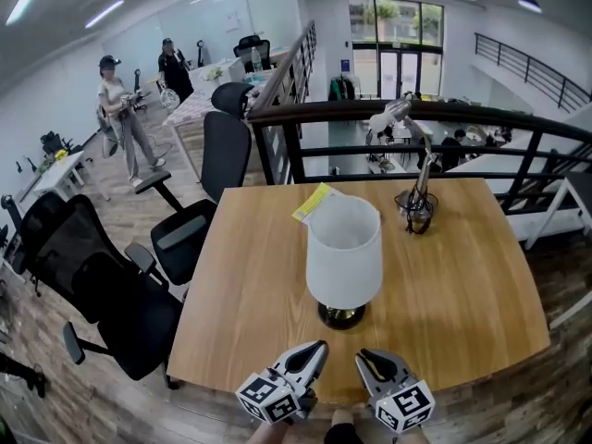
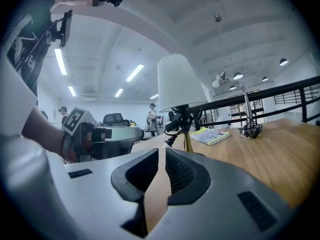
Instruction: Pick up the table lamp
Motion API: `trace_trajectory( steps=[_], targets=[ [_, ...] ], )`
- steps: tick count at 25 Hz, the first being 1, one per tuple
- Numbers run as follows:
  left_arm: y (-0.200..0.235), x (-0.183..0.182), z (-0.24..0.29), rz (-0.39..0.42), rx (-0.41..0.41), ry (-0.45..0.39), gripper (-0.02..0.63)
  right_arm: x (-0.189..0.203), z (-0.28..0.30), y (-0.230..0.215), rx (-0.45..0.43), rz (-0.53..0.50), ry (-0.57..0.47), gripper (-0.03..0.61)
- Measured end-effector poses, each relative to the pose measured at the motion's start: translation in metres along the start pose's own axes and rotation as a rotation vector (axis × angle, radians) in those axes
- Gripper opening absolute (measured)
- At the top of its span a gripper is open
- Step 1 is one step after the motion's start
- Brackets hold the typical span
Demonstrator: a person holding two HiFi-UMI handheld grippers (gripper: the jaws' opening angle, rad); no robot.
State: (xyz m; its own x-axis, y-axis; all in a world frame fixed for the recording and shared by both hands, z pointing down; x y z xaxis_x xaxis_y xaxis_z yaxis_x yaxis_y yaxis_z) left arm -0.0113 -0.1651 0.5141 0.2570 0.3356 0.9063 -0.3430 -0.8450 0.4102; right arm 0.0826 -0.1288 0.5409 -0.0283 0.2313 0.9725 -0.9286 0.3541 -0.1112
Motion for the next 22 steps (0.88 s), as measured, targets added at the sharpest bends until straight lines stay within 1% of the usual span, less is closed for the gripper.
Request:
trace_trajectory(
  steps=[6,10,15,17,19,20,22],
  targets=[
    [0.011,-0.009,0.014,-0.039,-0.004,-0.049,0.011,-0.002,0.011,-0.015,-0.008,0.006,0.006,0.043],
    [0.016,-0.011,0.023,-0.061,0.017,-0.083,0.011,0.003,0.02,-0.024,-0.012,-0.013,0.01,0.043],
    [0.02,-0.011,0.027,-0.076,0.036,-0.109,0.012,0.012,0.032,-0.025,-0.034,-0.008,0.04,0.043],
    [0.019,-0.013,0.03,-0.08,0.054,-0.126,0.012,0.015,0.033,-0.025,-0.042,-0.01,0.048,0.043],
    [0.018,-0.016,0.034,-0.092,0.089,-0.148,0.014,0.017,0.036,-0.027,-0.045,-0.016,0.055,0.043],
    [0.018,-0.018,0.036,-0.101,0.109,-0.156,0.02,0.018,0.038,-0.027,-0.044,-0.018,0.06,0.043],
    [0.02,-0.019,0.039,-0.12,0.144,-0.16,0.091,0.021,0.045,-0.027,-0.043,-0.02,0.07,0.043]
  ],
)
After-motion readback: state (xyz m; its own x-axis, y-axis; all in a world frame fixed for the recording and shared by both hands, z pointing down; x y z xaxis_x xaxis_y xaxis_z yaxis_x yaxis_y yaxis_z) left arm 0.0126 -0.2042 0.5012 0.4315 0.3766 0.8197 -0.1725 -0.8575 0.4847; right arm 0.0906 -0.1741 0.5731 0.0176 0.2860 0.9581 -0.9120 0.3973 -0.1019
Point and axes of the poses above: the fingertips, and each gripper's own axes: z forward along the fingers, y to its left, x out of its underside, the point moved 2 cm from there along -z, backward along the fingers, and after that the axes turned 15 degrees about x, right-handed, at the moved point
